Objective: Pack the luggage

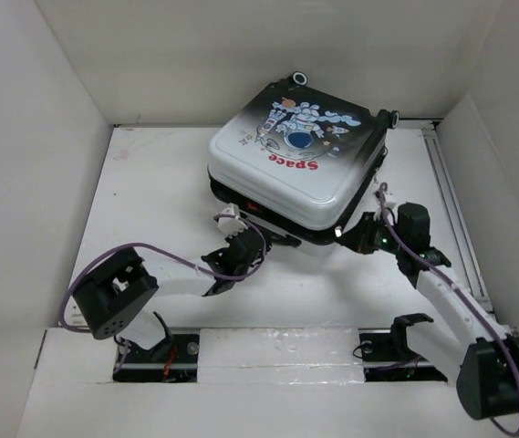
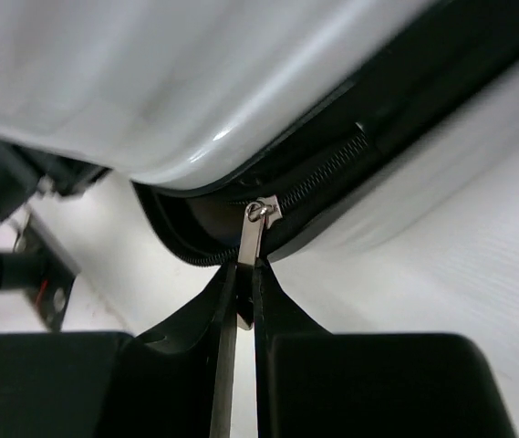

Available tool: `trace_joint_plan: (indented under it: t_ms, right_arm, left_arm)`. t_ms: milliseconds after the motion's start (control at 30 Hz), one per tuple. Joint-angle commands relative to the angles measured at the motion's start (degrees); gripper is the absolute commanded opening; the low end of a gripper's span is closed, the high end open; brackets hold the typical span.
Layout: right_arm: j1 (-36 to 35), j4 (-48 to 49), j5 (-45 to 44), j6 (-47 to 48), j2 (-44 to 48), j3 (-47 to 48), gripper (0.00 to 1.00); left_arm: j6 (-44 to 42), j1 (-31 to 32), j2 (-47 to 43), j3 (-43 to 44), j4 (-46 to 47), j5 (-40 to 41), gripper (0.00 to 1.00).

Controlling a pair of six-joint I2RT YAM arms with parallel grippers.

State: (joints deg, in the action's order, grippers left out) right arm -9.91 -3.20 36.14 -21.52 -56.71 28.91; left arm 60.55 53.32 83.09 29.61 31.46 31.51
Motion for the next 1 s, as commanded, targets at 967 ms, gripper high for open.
trace_joint_plan:
  t_ms: [967]
  right_arm:
    - [-36.94,-20.96,-16.25,2.01,14.87,17.58,0.0]
  left_arm:
    - [-3.66,-1.64,15.36,15.84,11.6,-16.74,0.0]
